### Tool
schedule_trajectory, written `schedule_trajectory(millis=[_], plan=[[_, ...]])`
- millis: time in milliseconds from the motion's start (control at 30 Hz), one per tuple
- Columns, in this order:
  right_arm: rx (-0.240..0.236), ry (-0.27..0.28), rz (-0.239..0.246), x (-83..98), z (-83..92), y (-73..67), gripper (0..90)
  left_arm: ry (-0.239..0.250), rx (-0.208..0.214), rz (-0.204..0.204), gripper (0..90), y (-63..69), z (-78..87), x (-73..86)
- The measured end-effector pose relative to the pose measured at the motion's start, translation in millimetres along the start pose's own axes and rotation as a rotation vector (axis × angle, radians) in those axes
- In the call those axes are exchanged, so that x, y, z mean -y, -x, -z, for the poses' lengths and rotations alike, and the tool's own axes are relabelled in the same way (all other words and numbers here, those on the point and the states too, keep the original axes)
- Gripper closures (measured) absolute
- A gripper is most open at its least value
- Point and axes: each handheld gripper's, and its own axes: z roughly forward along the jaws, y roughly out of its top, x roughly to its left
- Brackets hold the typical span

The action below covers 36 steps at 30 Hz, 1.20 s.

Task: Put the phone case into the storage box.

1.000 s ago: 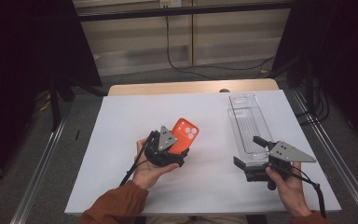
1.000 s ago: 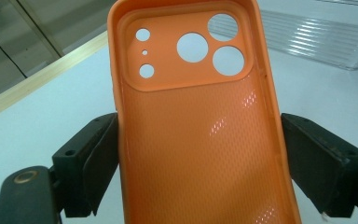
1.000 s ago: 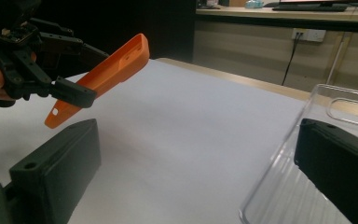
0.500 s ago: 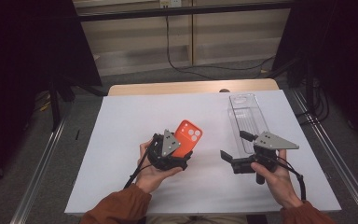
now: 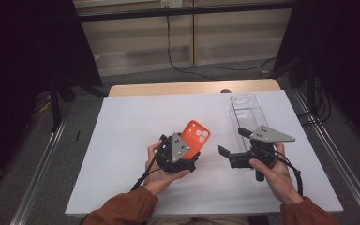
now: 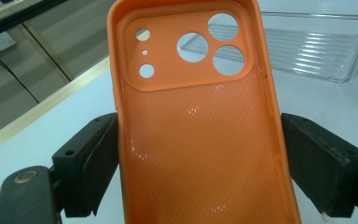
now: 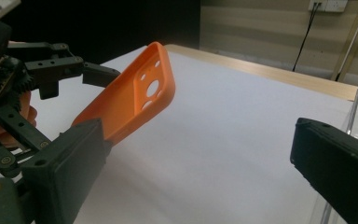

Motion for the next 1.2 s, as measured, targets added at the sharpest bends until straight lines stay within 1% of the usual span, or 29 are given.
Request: schedule_trajectory(millis=[33,67,100,133,167,233,300,333,367,400,467,533,633,700,733,800,833,867,933,1000,1067,1167,1200], plan=[[0.0,-0.016,0.0,-0.6,-0.3,-0.2,2.8,0.0,-0.006,0.0,14.9,0.8,-0.9,-0.6],[-0.005,-0.028,-0.001,-0.6,-0.6,-0.4,2.9,0.004,-0.004,0.008,14.9,1.9,-2.4,-1.3],[-0.011,-0.034,-0.019,-0.5,-1.5,-1.0,2.9,0.005,-0.002,0.004,14.9,3.4,-3.8,-2.1],[-0.018,-0.051,-0.032,-1.0,-1.7,-1.4,2.9,0.006,-0.003,-0.007,14.9,5.8,-4.8,-2.8],[-0.02,-0.063,-0.03,-1.7,-2.2,-1.7,3.0,0.006,-0.003,-0.021,14.9,8.2,-5.4,-3.3],[-0.012,-0.084,-0.027,-3.4,-1.6,-2.1,3.1,0.013,0.005,-0.025,14.9,12.3,-6.9,-4.1],[-0.002,-0.098,-0.024,-5.5,-0.9,-1.0,3.7,0.015,0.001,-0.042,14.9,16.5,-8.1,-4.9],[-0.001,-0.126,-0.032,-7.4,-0.4,-0.3,4.1,0.012,0.004,-0.05,14.9,18.0,-8.8,-5.5],[0.003,-0.142,-0.034,-8.6,-0.2,0.2,3.6,0.016,0.003,-0.055,14.9,19.8,-10.2,-6.0],[0.007,-0.144,-0.035,-9.2,-0.5,0.4,4.1,0.014,-0.003,-0.067,14.9,21.6,-11.6,-6.8],[0.01,-0.155,-0.048,-11.3,-0.7,0.8,4.5,0.022,0.003,-0.065,14.9,24.5,-13.9,-7.6],[-0.003,-0.172,-0.054,-13.4,-1.1,1.6,4.8,0.025,-0.004,-0.076,14.9,27.5,-14.5,-7.8],[-0.027,-0.179,-0.053,-14.5,-2.3,3.1,5.1,0.03,-0.008,-0.074,14.9,29.5,-15.2,-8.1],[-0.048,-0.179,-0.066,-15.3,-3.7,3.8,6.3,0.035,-0.01,-0.092,14.9,32.2,-15.7,-8.0],[-0.037,-0.179,-0.063,-15.9,-4.7,3.5,7.5,0.038,-0.013,-0.093,14.9,33.4,-15.9,-7.5],[-0.032,-0.189,-0.075,-17.2,-5.9,2.8,7.6,0.045,-0.016,-0.094,14.9,34.1,-15.7,-7.2],[-0.024,-0.202,-0.077,-17.8,-7.1,2.9,8.1,0.044,-0.015,-0.092,14.9,33.8,-15.6,-7.4],[-0.021,-0.215,-0.09,-18.3,-8.2,3.3,9.3,0.046,-0.017,-0.089,14.9,33.4,-15.3,-7.5],[-0.03,-0.231,-0.116,-18.8,-11.2,4.9,10.2,0.048,-0.022,-0.088,14.9,32.5,-14.7,-7.6],[-0.026,-0.254,-0.125,-18.4,-13.6,5.8,16.4,0.052,-0.022,-0.083,14.9,32.2,-14.4,-7.7],[-0.03,-0.256,-0.13,-18.0,-15.4,5.7,20.6,0.054,-0.025,-0.084,14.9,32.4,-14.2,-7.6],[-0.014,-0.246,-0.132,-19.0,-15.9,5.0,30.9,0.055,-0.027,-0.081,14.9,32.4,-14.6,-7.4],[-0.015,-0.246,-0.146,-20.0,-16.1,4.9,32.3,0.054,-0.026,-0.078,14.9,32.3,-15.0,-7.3]])
